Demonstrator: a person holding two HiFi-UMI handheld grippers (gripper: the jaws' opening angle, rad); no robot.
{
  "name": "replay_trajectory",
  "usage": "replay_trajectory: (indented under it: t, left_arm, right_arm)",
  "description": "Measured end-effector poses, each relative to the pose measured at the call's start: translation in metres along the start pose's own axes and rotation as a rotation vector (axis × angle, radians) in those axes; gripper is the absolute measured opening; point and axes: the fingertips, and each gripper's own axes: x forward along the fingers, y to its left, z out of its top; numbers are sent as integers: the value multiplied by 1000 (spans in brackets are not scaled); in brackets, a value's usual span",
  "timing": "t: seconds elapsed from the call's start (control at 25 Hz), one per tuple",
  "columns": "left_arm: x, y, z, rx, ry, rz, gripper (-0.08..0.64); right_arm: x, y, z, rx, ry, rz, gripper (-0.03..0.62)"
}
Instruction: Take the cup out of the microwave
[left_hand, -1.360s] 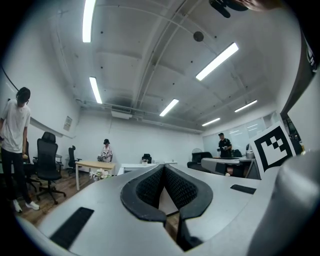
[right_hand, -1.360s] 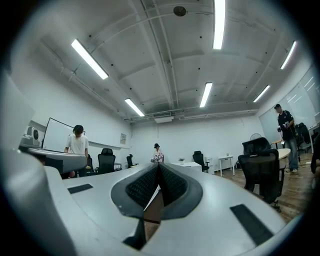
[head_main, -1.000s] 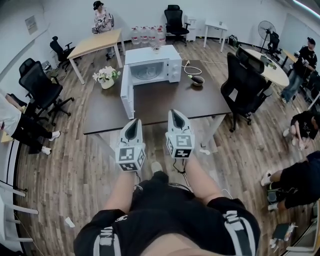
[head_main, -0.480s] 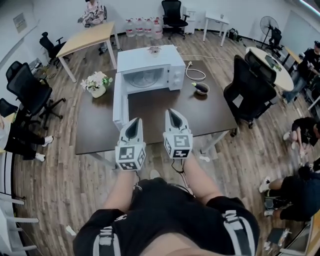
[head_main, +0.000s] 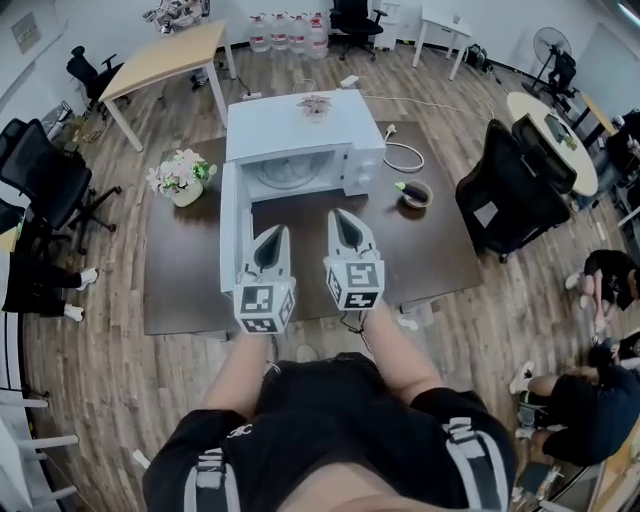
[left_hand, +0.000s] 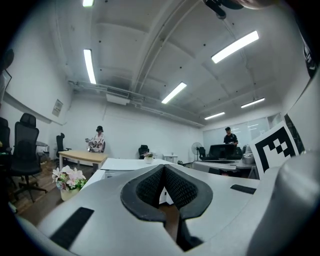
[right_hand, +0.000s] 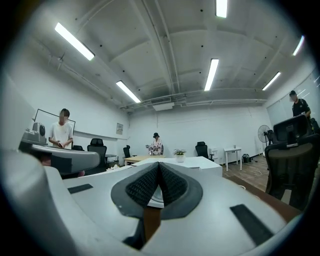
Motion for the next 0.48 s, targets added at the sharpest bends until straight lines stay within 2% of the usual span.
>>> replay_trajectory:
  t: [0.16, 0.48]
  left_arm:
    - [18, 7, -2, 3, 22, 25, 2]
    - [39, 27, -1, -4, 42, 132, 2]
  right_arm:
    - [26, -9, -6, 23, 8, 26, -2]
    - [72, -17, -18, 23, 31, 100, 0]
